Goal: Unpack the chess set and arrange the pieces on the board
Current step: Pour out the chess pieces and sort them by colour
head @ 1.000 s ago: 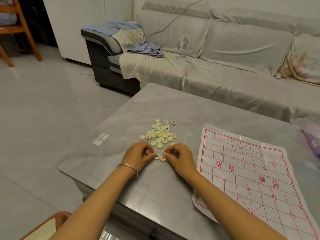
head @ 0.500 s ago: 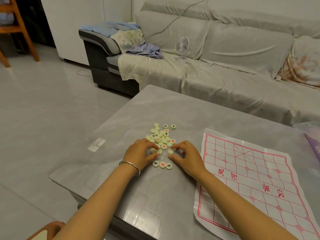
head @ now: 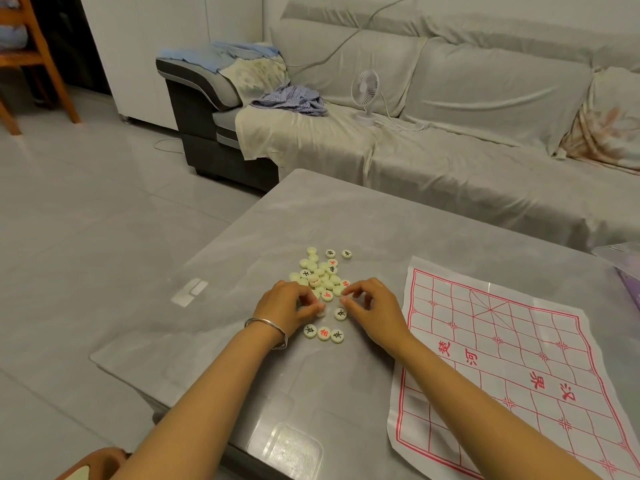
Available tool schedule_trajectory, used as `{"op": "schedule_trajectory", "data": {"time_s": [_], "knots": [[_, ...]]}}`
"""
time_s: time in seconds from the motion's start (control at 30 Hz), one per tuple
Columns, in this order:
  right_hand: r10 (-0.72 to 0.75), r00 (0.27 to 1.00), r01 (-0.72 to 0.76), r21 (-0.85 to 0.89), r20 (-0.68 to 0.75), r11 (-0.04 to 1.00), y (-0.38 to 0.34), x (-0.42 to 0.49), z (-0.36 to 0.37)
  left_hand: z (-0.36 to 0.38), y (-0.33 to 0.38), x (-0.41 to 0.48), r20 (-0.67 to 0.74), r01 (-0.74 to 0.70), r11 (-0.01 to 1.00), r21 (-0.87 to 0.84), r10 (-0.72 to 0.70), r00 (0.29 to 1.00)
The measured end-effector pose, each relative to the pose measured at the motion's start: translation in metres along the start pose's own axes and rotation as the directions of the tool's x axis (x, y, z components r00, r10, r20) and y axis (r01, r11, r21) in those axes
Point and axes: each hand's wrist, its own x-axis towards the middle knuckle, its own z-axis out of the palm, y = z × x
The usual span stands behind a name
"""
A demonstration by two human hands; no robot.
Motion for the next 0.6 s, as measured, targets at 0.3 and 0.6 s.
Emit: {"op": "schedule_trajectory", "data": {"time_s": [0.3,0.6], "knots": [[-0.012,0.998,0.016,-0.053,0.067,0.998,-0.011,0.008,0.011,-0.006,-0.008,-0.009,-0.054,0.027,0.994,-0.105,-0.033,0.998],[-0.019,0.963,0.055,-0.125,0.268,0.991,-0.007,-0.016,-0.014,-0.019,-0.012,-0.014,0.035,0.016,0.999,-0.052,-0.014,0.999]]}}
